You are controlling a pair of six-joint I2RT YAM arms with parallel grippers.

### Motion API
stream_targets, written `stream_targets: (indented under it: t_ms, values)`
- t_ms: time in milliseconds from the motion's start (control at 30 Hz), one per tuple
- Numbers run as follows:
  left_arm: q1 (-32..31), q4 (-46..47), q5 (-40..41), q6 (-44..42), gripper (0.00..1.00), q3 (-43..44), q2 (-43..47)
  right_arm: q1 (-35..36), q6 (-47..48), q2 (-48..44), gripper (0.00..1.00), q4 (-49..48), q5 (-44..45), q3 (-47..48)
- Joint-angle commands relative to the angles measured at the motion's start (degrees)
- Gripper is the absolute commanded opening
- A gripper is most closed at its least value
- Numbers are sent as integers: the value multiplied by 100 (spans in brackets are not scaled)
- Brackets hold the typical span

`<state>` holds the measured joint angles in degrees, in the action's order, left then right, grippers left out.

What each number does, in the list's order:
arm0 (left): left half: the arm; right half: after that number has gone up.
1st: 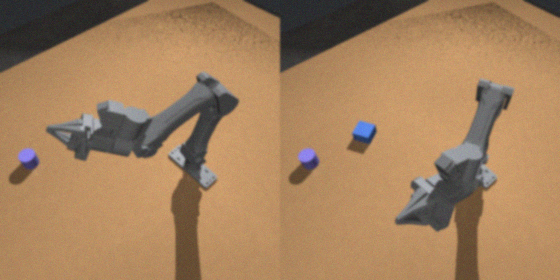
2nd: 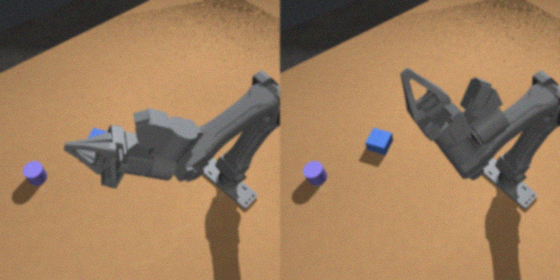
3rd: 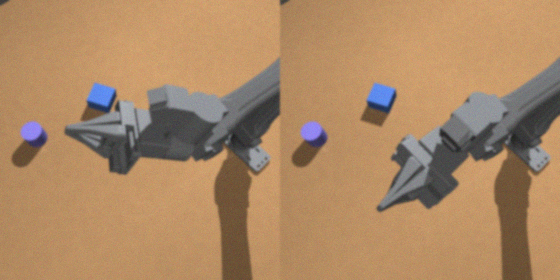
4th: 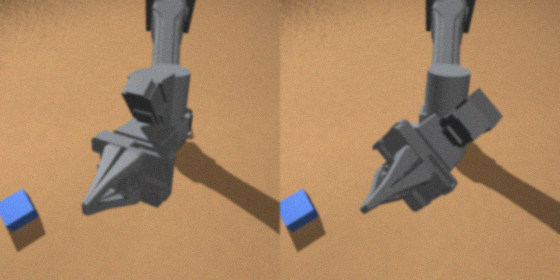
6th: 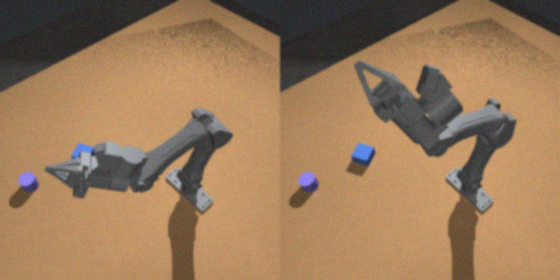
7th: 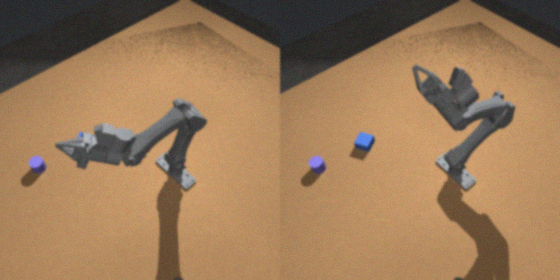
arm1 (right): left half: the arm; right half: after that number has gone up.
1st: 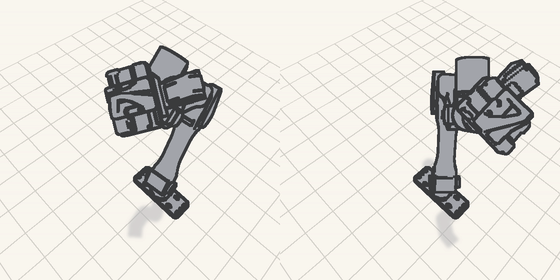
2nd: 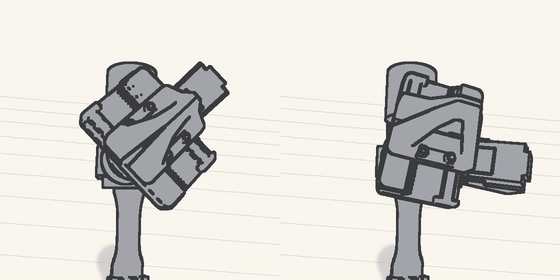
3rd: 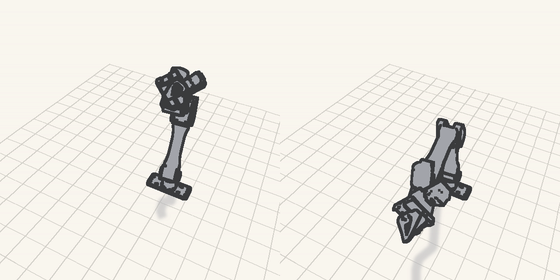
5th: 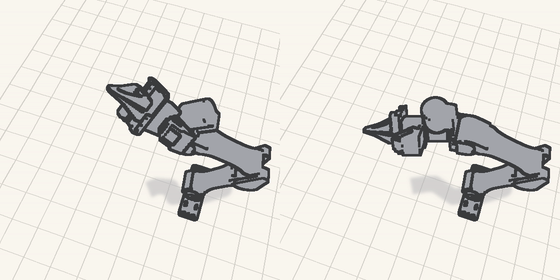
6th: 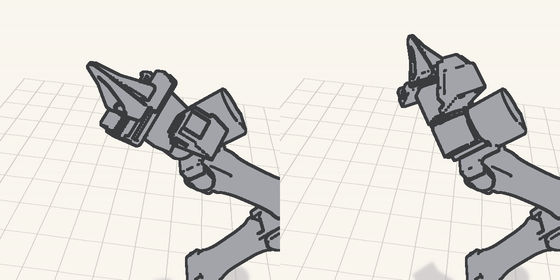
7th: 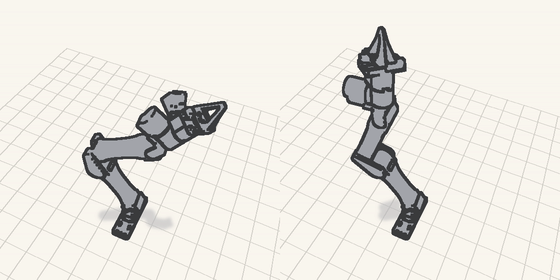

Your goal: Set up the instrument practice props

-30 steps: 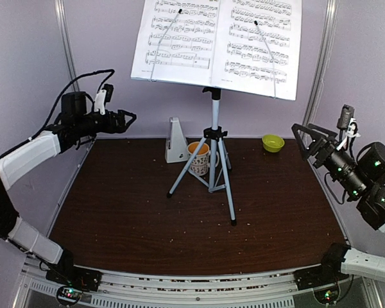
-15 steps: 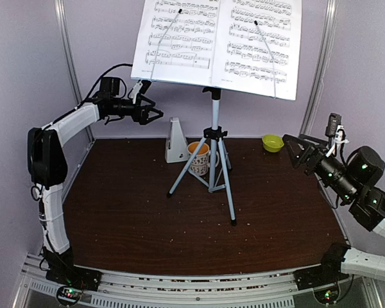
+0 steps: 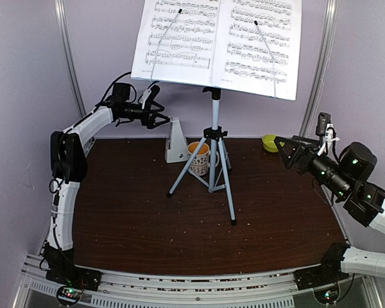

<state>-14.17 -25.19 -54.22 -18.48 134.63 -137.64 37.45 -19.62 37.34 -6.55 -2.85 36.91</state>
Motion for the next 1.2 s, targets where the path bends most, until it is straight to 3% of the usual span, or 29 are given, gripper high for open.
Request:
stream_targets:
  t_ms: [0, 200, 600, 1000, 1167]
  values:
    - [21, 595, -106, 454, 98, 364, -322, -53, 74, 65, 100, -31, -155, 246]
    - [-149, 754, 283, 601, 98, 708, -710, -78, 214, 148, 100, 172, -134, 415]
    - [-402, 1061, 54, 666, 97, 917, -1187, -115, 261, 108, 100, 347, -98, 502]
    - [-418, 1250, -79, 679, 77, 228, -832, -121, 195, 59, 100, 377, -57, 495]
    - [-411, 1247, 101, 668, 77, 29, -746, -124, 154, 36, 100, 334, -71, 476]
